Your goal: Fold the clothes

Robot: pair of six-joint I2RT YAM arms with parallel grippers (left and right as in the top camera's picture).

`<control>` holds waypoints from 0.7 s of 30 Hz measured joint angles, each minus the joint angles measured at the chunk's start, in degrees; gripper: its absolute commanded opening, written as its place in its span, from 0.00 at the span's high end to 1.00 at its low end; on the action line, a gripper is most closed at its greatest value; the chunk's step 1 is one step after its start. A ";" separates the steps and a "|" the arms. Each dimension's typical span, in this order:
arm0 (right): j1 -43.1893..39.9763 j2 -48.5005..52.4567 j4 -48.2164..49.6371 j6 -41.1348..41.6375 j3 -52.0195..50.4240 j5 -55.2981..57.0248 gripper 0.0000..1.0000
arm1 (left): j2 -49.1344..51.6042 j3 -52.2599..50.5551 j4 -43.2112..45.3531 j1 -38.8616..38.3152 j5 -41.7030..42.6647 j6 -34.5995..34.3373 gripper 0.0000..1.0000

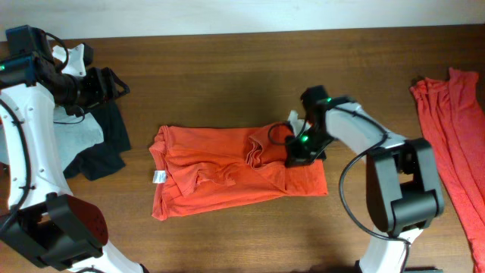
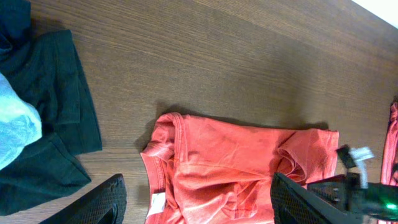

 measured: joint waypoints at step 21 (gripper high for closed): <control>0.79 -3.78 1.70 -8.24 3.37 -15.45 0.96 | 0.00 0.00 -0.07 0.00 0.00 0.00 0.26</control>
